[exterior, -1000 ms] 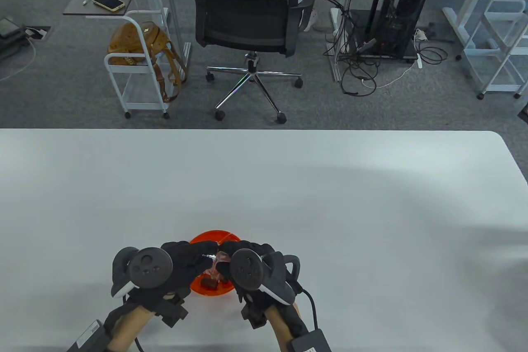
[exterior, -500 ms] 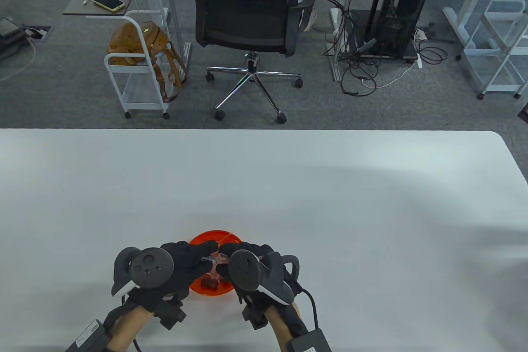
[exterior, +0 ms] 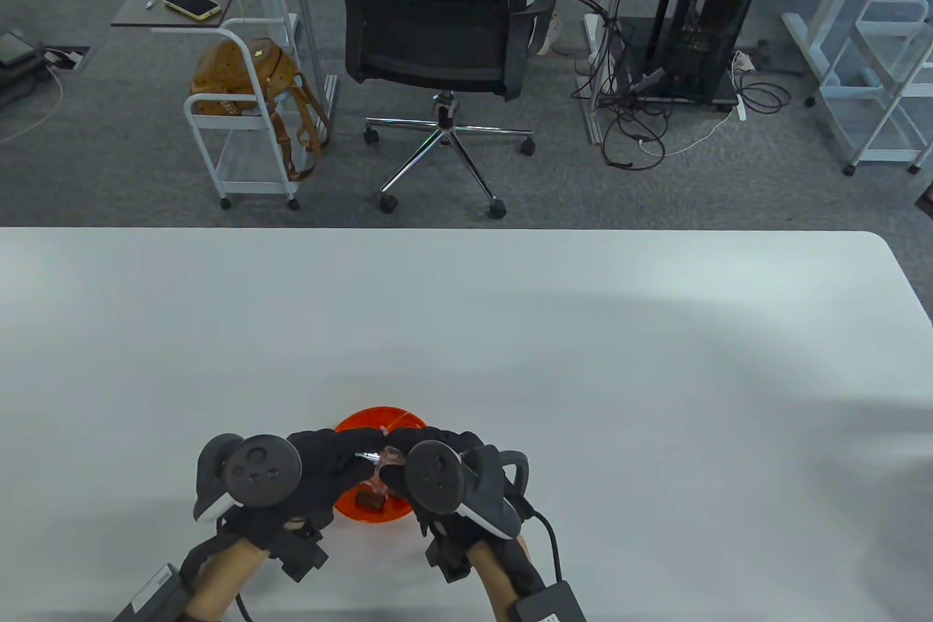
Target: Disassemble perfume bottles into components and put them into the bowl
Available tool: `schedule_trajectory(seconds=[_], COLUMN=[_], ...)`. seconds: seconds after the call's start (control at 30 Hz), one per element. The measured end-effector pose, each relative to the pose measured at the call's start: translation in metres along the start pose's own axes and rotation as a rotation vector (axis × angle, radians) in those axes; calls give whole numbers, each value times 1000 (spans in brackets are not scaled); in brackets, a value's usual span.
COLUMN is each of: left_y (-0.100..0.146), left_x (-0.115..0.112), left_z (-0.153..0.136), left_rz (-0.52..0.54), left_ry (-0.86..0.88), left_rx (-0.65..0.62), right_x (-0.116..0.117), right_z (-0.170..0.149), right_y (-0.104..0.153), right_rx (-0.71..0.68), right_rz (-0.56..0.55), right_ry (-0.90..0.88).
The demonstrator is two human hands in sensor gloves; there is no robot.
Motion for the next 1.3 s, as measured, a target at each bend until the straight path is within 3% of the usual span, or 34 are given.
schedule_trajectory(seconds=[0.17, 0.43, 0.53, 0.73, 1.3], left_y=[0, 0, 0, 2, 1], left_x=[-2, -2, -4, 1, 1], left_z=[-1, -4, -4, -4, -4], left_rz=[-39, -15, -76, -26, -68], left_ry=[58, 15, 74, -16, 60], left_rx=[-4, 13, -1, 19, 8], right_x=[1, 3, 2, 0, 2], right_z=[1, 2, 2, 4, 4], right_y=[0, 0, 0, 0, -1], right_rx=[3, -2, 0, -10, -2], right_rz=[2, 15, 8, 4, -2], right_ry=[10, 9, 5, 12, -12])
Point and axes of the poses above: the tracker on the back of each hand, its own z axis roughly to the thumb side, its own y axis roughly from the fingertips to the wrist, x = y × z, the point moved 4 cm from there along -y, roughly from the wrist to the fingertips, and after that the axes turned 14 degrees about -x, right-handed, at the moved point
